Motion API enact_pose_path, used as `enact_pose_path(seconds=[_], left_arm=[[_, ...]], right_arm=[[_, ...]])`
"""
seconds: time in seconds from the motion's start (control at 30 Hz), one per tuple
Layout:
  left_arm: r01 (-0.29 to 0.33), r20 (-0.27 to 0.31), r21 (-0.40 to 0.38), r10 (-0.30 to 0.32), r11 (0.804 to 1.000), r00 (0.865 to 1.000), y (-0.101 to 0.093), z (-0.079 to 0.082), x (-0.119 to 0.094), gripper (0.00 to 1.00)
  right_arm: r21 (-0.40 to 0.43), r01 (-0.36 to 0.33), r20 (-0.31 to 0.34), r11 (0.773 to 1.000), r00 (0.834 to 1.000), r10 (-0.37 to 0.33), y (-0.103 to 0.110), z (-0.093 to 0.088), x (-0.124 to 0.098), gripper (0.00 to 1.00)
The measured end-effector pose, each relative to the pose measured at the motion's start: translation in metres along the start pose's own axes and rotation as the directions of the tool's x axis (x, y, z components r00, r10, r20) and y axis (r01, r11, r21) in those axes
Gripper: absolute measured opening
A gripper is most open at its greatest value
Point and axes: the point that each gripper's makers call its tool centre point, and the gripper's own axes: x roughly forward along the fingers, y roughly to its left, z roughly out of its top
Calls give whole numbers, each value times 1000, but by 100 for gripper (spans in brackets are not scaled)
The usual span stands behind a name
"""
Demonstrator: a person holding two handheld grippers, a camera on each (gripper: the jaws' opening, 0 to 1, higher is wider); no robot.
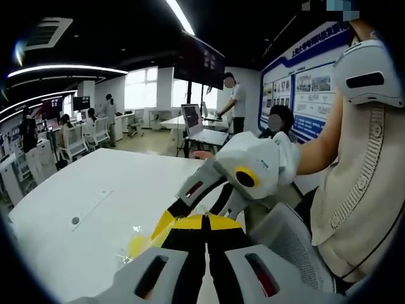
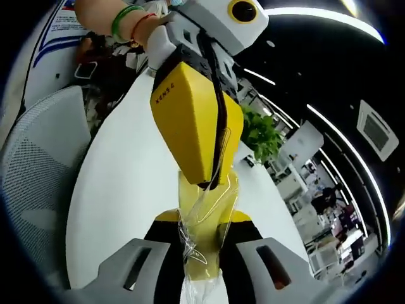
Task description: Compare the silicone blocks by pressing each to a similar depth, holding the contact briefly, and releasing to observe deformation and rebound differences across the visible hardness samples.
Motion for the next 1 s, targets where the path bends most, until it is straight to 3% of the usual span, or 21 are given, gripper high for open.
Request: enact_pose_path(seconds=[0.8,1.0], left_arm=[[-2,0,-6,2,1000,1000,-1,-2,1,0],[-36,23,-40,37,999,999,7,0,1,0]], right_arm=[[-32,17,-17,999,1000,-17,-5,-3,-1,25],[-14,22,-22,1000,1000,-22,-6,-4,0,30]])
